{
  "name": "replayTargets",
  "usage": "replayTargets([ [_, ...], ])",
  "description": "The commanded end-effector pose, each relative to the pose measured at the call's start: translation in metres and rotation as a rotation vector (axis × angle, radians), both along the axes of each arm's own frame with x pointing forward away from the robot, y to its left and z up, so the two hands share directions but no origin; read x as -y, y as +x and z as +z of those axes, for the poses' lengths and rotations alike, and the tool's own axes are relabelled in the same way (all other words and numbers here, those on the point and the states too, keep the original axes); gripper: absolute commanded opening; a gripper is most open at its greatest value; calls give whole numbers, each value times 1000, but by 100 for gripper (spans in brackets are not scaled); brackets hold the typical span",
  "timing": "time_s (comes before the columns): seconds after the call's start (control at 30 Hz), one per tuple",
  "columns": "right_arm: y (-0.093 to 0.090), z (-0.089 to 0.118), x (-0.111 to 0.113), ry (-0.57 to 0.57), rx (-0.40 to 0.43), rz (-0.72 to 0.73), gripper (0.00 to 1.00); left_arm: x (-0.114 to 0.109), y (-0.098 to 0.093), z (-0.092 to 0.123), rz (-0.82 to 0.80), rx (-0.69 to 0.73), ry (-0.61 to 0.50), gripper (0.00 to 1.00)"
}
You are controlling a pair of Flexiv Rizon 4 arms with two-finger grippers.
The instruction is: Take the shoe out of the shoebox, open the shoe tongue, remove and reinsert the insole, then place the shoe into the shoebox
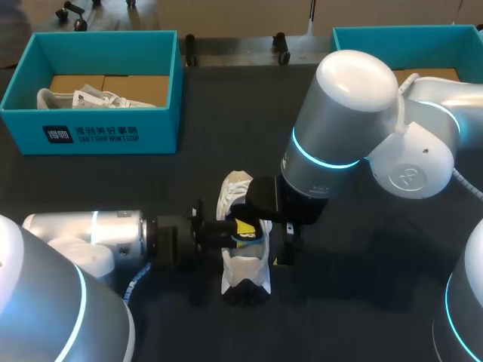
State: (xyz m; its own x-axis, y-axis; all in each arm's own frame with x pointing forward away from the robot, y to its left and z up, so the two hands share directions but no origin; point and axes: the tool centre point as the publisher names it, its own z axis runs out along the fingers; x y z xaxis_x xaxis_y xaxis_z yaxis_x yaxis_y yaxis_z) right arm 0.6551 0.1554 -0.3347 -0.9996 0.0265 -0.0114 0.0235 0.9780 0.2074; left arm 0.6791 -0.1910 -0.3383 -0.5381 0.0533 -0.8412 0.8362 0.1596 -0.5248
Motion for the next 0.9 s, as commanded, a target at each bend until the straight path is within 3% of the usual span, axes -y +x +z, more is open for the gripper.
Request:
replayTargets([
  [0.03, -1, -1, -1, -2, 3, -2, 100, -8, -8, 7, -9, -3, -4, 32],
  [0.17, -1, -1, -1, -2, 3, -2, 100, -10, -14, 11, -25, -13, -13, 35],
  [0.37, -1, -1, -1, -2, 3, -2, 100, -12, -20, 15, -45, -18, -22, 30],
  [0.5, -1, -1, -1, -2, 3, -2, 100, -11, -24, 16, -59, -13, -22, 13],
  [0.53, -1, -1, -1, -2, 3, -2, 100, -11, -25, 15, -62, -12, -21, 0],
  [0.7, -1, -1, -1, -2, 3, -2, 100, -6, -24, 8, -76, -8, -9, 0],
  [0.9, -1, -1, -1, -2, 3, -2, 100, -1, -7, -3, -32, -8, 20, 0],
])
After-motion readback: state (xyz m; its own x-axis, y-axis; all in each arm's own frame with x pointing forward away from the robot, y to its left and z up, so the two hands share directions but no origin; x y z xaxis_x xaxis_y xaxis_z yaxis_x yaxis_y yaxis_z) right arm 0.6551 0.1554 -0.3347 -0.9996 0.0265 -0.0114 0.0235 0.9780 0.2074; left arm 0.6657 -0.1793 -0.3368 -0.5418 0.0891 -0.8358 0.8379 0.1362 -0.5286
